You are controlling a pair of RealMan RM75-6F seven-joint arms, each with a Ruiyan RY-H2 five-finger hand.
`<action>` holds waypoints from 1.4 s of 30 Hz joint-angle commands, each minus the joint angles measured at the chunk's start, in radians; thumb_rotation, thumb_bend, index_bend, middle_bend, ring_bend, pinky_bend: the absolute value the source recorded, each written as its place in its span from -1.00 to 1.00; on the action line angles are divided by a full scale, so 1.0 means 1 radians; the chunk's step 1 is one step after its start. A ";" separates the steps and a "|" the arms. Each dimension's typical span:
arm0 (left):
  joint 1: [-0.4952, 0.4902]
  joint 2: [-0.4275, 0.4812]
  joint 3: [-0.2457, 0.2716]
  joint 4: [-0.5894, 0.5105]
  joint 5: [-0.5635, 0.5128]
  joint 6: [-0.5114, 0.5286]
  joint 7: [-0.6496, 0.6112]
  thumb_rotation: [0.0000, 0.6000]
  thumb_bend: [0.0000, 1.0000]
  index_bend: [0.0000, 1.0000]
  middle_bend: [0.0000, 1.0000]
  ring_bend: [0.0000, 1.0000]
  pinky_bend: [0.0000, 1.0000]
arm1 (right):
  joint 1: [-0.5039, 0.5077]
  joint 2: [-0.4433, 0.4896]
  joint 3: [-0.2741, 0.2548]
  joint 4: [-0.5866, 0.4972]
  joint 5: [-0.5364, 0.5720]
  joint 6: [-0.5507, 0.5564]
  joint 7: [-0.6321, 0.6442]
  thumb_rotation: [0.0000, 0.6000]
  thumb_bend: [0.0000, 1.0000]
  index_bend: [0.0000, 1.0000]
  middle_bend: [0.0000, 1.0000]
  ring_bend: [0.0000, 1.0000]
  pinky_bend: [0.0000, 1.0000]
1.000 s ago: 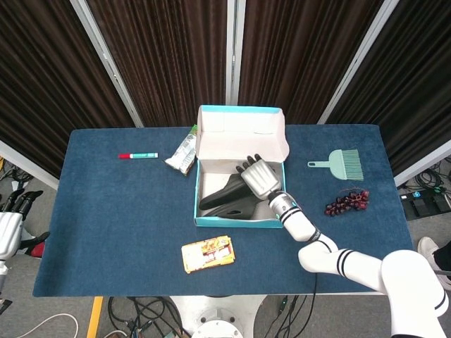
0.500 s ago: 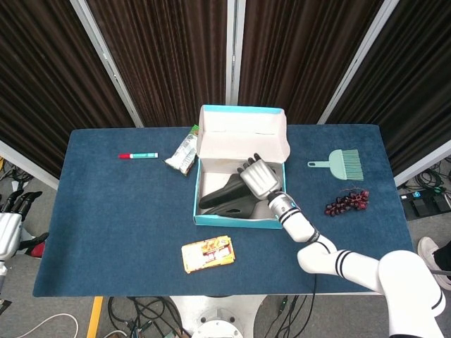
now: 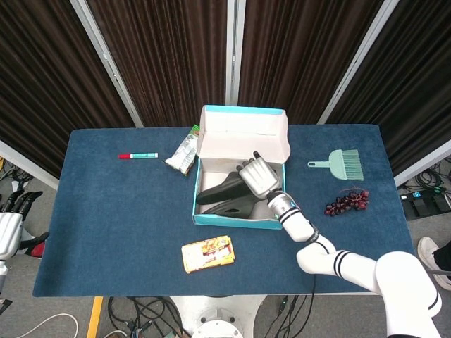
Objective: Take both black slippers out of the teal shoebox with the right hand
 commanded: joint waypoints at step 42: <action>-0.004 0.006 0.001 -0.010 0.003 -0.006 0.000 1.00 -0.78 -0.68 -0.61 -0.80 -0.27 | 0.101 -0.022 0.167 -0.049 -0.193 0.201 0.174 1.00 0.07 1.00 0.77 0.42 0.04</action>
